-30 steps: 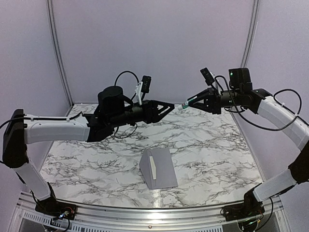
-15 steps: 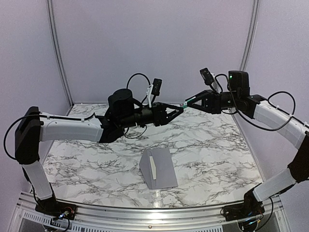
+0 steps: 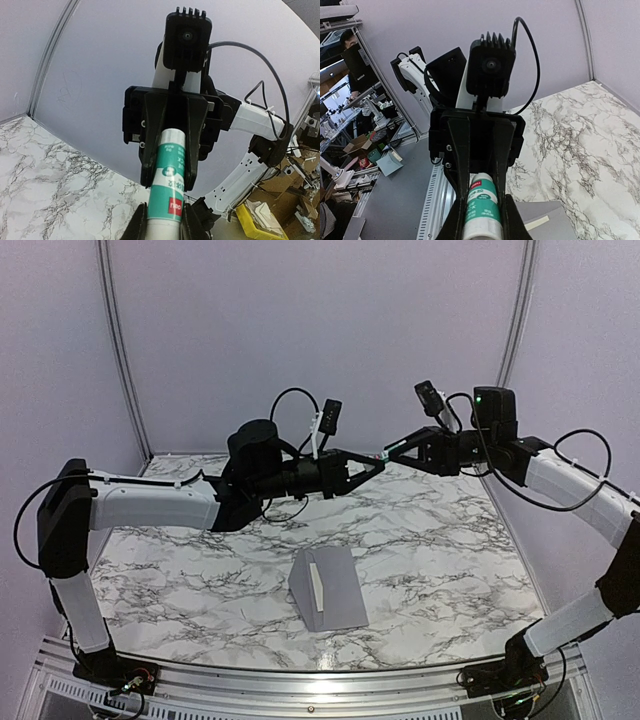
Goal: Place the letter into the envelope and seal it
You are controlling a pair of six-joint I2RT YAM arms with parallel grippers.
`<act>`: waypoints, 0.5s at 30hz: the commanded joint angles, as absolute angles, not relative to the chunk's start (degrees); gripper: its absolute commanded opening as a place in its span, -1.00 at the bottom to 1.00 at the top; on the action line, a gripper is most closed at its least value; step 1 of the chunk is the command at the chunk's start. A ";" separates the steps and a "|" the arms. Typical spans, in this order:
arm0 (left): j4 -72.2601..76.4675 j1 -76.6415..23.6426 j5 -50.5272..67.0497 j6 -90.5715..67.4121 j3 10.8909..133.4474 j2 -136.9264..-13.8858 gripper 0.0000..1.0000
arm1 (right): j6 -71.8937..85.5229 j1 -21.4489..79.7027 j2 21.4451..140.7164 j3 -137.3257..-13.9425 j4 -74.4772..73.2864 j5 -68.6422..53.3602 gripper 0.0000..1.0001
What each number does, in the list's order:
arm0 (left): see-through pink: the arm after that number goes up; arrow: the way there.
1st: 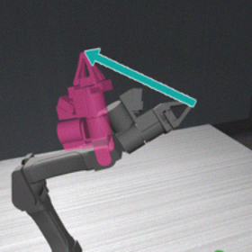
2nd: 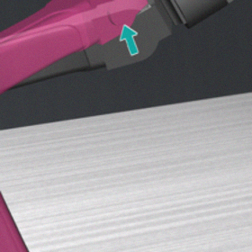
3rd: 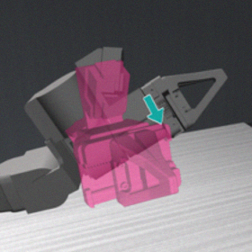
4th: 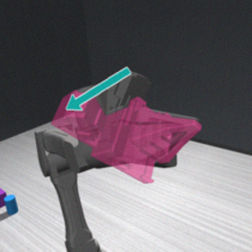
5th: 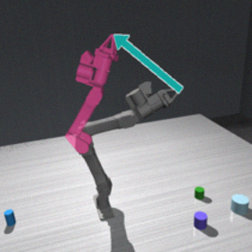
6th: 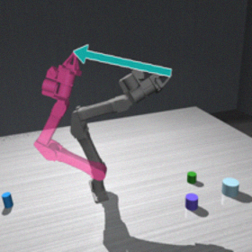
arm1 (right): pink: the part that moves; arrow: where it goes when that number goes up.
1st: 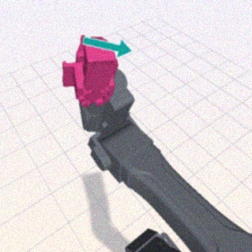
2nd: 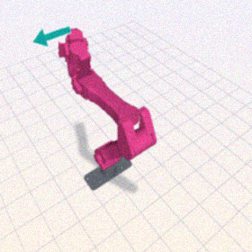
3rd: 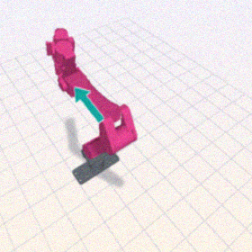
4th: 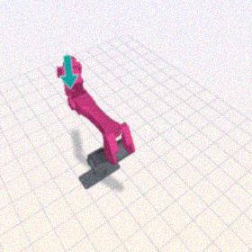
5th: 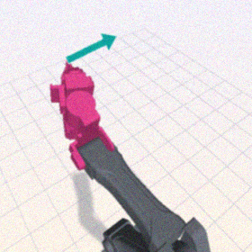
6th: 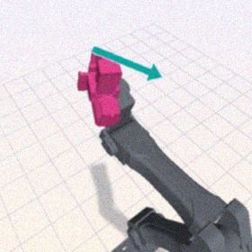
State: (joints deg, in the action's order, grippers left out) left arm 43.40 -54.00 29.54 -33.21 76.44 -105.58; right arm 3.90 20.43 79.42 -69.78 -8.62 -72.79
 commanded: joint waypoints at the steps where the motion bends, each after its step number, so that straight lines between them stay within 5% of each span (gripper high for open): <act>1: 46.40 -54.21 32.10 -33.35 78.10 -105.74 -0.73 | 3.42 20.02 79.80 -69.62 -7.93 -71.81 -0.86; 5: 46.49 -54.06 32.17 -33.61 77.19 -105.14 -0.80 | 0.27 20.02 79.83 -70.24 -11.54 -70.06 -0.58; 8: 46.49 -53.53 31.98 -34.50 75.62 -104.52 -0.84 | -9.64 19.94 79.82 -74.45 -19.85 -65.95 -0.19; 15: 44.40 -50.28 31.91 -40.52 69.98 -102.43 -0.91 | -31.77 18.19 80.49 -87.98 -44.15 -53.85 0.13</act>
State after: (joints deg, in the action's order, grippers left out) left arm 44.29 -52.34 30.92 -36.69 72.88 -105.01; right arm -16.12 19.46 80.93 -80.73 -29.12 -62.19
